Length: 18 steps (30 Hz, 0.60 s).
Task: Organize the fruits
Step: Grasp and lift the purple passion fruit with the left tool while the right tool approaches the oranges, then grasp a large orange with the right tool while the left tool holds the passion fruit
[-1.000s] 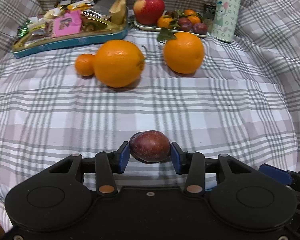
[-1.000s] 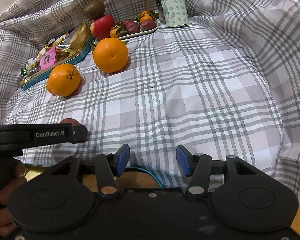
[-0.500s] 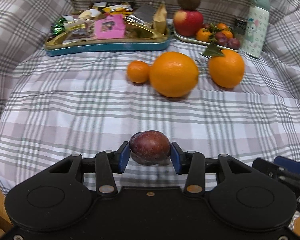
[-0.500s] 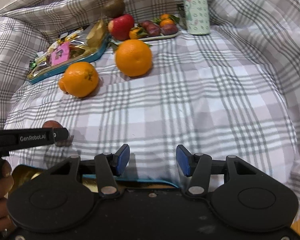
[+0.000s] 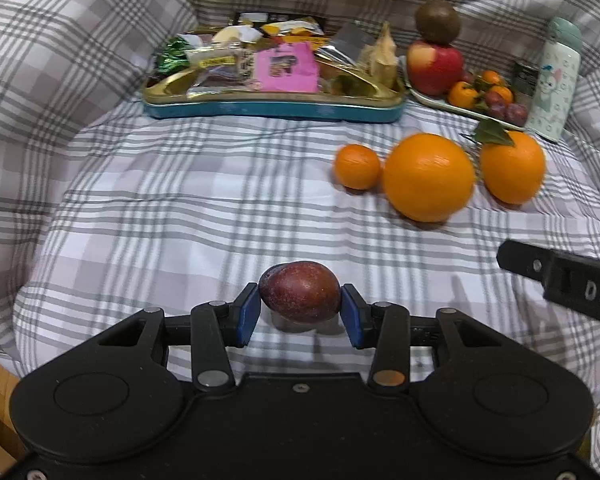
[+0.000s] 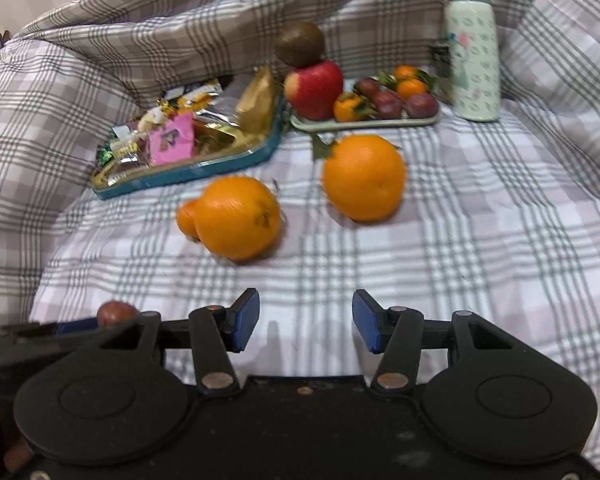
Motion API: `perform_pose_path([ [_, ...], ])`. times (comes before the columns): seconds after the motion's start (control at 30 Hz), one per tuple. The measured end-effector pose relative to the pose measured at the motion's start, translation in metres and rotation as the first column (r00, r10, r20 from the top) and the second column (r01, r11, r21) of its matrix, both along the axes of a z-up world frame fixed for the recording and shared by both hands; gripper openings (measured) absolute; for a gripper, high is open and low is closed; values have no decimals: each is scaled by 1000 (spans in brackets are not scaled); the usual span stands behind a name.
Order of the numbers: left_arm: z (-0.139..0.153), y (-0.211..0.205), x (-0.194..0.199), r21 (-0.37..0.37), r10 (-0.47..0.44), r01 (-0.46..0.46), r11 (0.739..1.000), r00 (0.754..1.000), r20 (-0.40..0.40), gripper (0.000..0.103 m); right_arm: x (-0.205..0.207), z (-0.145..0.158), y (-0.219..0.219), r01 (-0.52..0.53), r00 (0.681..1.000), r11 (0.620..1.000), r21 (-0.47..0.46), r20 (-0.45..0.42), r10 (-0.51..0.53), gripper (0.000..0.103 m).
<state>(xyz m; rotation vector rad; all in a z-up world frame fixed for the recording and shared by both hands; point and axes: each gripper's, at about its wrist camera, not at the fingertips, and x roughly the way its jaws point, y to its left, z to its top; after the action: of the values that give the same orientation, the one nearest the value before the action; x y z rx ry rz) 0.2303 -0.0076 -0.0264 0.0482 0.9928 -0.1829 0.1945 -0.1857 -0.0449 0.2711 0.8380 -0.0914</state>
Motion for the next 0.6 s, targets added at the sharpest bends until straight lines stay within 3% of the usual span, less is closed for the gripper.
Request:
perform_pose_path([
  [0.23, 0, 15, 7, -11, 21, -21, 1000, 1000, -1, 51, 32, 0, 17, -21, 999, 1000, 23, 24, 21, 55],
  [0.6, -8, 22, 18, -1, 42, -42, 999, 998, -35, 51, 58, -12, 17, 30, 999, 996, 81, -28, -28, 55],
])
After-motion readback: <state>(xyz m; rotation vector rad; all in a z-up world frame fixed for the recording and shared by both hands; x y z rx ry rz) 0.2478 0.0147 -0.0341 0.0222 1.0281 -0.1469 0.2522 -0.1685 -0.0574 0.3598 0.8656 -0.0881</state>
